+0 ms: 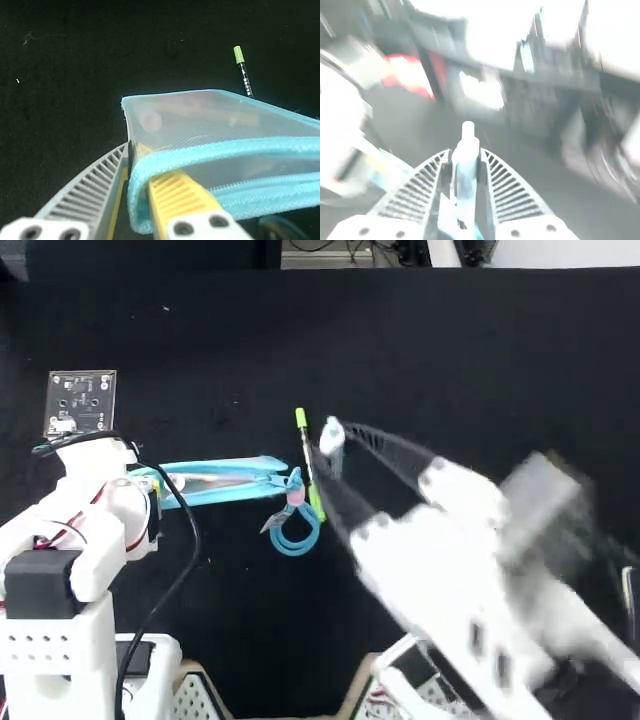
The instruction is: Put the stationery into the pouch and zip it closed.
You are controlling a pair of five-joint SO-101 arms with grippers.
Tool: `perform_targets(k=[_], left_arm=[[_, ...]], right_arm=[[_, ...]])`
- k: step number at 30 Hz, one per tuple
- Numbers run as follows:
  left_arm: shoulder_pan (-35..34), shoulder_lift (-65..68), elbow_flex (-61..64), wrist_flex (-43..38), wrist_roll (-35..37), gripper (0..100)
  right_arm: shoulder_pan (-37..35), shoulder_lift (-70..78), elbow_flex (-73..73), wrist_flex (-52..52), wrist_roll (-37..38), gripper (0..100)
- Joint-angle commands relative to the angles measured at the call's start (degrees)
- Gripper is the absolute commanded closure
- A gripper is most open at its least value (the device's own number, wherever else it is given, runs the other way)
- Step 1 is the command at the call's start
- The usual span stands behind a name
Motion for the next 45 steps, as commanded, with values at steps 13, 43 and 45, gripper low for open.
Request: perform_targets(k=[13, 43, 45], left_arm=[[-0.04, 0.53, 1.01, -0.79, 0.18, 97], [0.04, 0.53, 0.92, -0.79, 0.18, 97], [0.04, 0.44, 0.92, -0.79, 0.18, 97]], right_arm=[[-10.37, -8.84, 35.21, -42.64, -2.02, 98.6], [-8.0, -5.41, 16.48, -17.58, -2.02, 79.9], [-5.8, -2.24, 13.32, -14.77, -2.02, 79.9]])
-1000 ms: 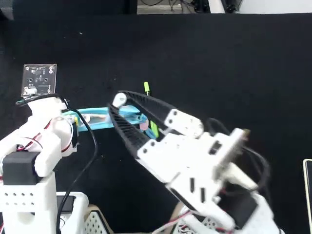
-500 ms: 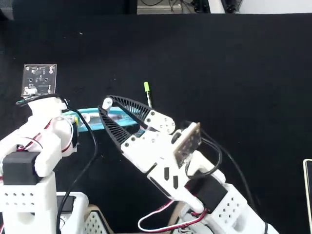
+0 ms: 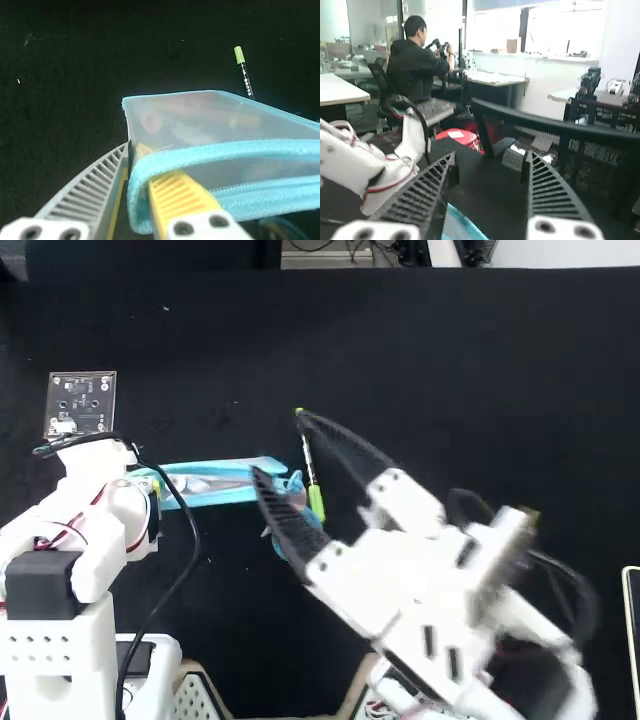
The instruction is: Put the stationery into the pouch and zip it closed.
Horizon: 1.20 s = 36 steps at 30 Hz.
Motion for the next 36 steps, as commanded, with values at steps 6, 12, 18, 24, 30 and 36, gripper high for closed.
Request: perform_targets(k=[6, 12, 18, 24, 30, 36], left_arm=[[0.04, 0.35, 0.31, -0.53, 0.18, 97], [0.04, 0.44, 0.31, -0.53, 0.18, 97], [0.04, 0.35, 0.31, -0.53, 0.18, 97], [0.04, 0.26, 0.4, -0.53, 0.18, 97], [-0.48, 0.26, 0.31, -0.26, 0.18, 97], [-5.41, 0.18, 0.04, -0.26, 0.18, 97]], right_arm=[[18.11, 14.9, -11.03, 12.48, -0.7, 83.3], [38.51, 25.98, 4.35, 5.19, -6.59, 87.5], [36.84, 43.56, 13.32, -3.69, -9.41, 87.5], [28.22, 59.65, 10.24, -10.02, -9.41, 87.4], [27.78, 70.9, 5.49, -12.57, -11.43, 87.0], [27.52, 77.05, 1.54, -12.22, -16.79, 76.5]])
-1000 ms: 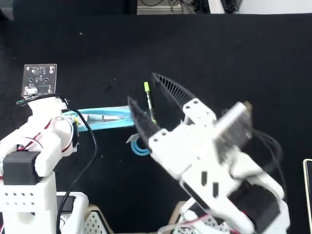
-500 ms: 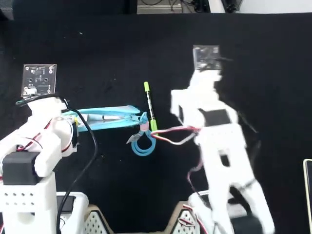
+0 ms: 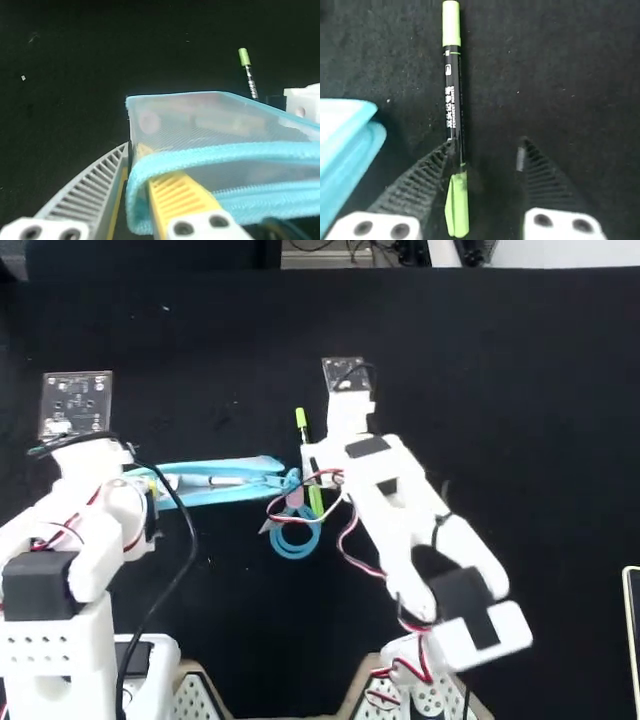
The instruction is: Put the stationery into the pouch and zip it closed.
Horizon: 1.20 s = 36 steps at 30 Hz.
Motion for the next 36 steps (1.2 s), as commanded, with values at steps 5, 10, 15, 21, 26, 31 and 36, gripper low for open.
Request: perform_targets(k=[5, 10, 15, 21, 26, 31, 36], left_arm=[[-3.74, 0.18, 0.04, -0.18, 0.18, 97], [-3.74, 0.18, 0.04, -0.18, 0.18, 97], [-3.82, 0.18, 0.04, -0.18, 0.18, 97], [-3.74, 0.18, 0.04, -0.18, 0.18, 97], [-3.74, 0.18, 0.04, -0.18, 0.18, 97], [-3.74, 0.18, 0.04, -0.26, 0.18, 97], [-3.74, 0.18, 0.04, -0.26, 0.18, 97]], right_arm=[[-1.14, 3.47, -5.23, -1.23, -1.32, 77.6], [-4.84, 3.82, -5.32, -1.32, -1.23, 77.3], [-5.89, 3.82, -5.32, -1.41, -1.58, 77.3], [-5.19, 4.44, -4.88, -2.37, -1.58, 77.6], [-2.2, 7.69, -7.52, 0.7, -1.67, 77.6], [-0.97, 12.7, -14.37, 11.6, -1.23, 80.4], [2.73, 15.16, -17.89, 16.62, -1.05, 97.8]])
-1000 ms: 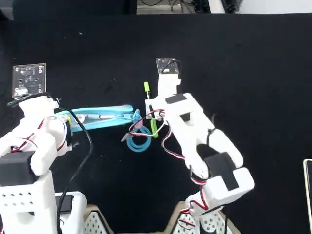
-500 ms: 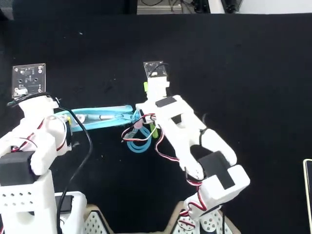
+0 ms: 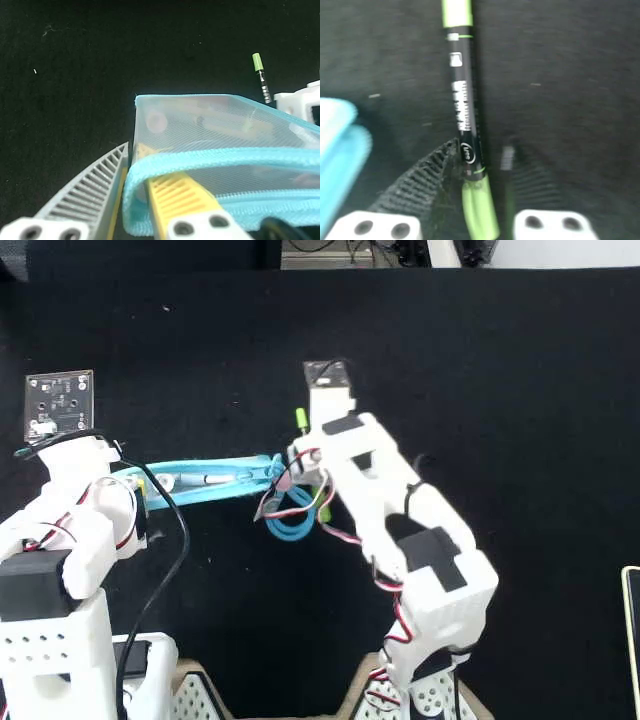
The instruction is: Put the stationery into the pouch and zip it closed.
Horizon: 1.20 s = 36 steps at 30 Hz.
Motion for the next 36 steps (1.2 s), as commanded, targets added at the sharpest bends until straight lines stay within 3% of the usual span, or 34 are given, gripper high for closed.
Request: perform_targets(k=[1, 5, 11, 18, 20, 24, 29, 36], left_arm=[[-0.84, 0.18, 0.04, -0.35, 0.18, 97], [-0.84, 0.18, 0.04, -0.35, 0.18, 97], [-0.75, 0.18, 0.04, -0.44, 0.18, 97], [-0.75, 0.18, 0.04, -0.53, 0.18, 97], [-0.75, 0.18, 0.04, -0.53, 0.18, 97], [-0.75, 0.18, 0.04, -0.53, 0.18, 97], [-0.75, 0.18, 0.04, -0.53, 0.18, 97], [-0.75, 0.18, 0.04, -0.44, 0.18, 97]], right_arm=[[3.69, 0.04, -1.89, 3.08, 0.09, 97.3], [9.58, -5.58, -2.24, 7.21, 3.96, 98.8], [18.2, -15.6, -0.92, 13.71, 22.59, 98.7], [25.05, -13.49, 5.85, 14.42, 44.66, 98.2], [26.02, -12.53, 6.46, 16.09, 48.18, 93.5], [26.2, -12.35, 3.82, 23.74, 50.2, 78.8], [24.62, -12.35, -8.31, 32.18, 47.91, 79.8], [13.71, -4.18, -15.08, 19.96, 36.84, 80.0]])
